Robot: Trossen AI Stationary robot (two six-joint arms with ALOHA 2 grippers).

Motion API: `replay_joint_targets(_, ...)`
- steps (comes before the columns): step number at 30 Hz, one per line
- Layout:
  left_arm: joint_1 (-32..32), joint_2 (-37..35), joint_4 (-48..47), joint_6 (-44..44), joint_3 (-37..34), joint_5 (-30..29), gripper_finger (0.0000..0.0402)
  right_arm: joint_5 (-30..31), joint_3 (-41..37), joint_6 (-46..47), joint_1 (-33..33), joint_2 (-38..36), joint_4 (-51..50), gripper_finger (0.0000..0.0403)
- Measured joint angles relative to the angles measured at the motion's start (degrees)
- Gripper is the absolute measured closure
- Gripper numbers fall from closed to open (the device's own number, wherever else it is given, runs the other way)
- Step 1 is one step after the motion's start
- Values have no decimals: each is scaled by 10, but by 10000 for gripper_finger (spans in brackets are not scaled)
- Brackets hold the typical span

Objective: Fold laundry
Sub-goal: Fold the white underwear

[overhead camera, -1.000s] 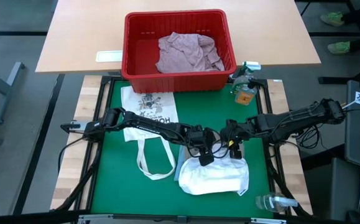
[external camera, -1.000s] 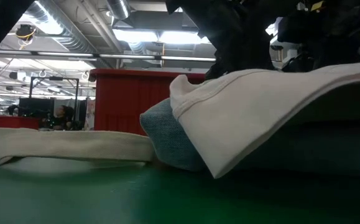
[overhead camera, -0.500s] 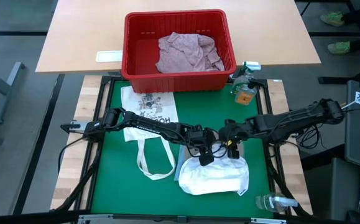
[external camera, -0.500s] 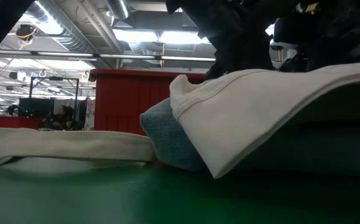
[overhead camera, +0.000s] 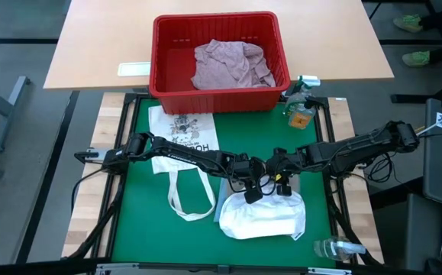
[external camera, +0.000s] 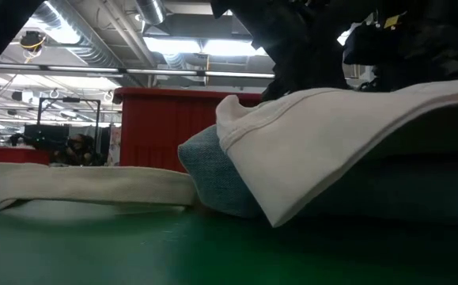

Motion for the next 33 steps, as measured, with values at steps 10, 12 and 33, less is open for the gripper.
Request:
replay_joint_targets(10,7,-7,-18,0,0,0,399,20,46,-30,0,-2,-55,381)
replay_joint_targets(12,11,-15,-34,0,0,-2,399,45,60,-31,0,-2,-66,388)
replay_joint_targets(33,60,-54,-64,29,0,-41,399,260,71,-104,0,-2,-83,398)
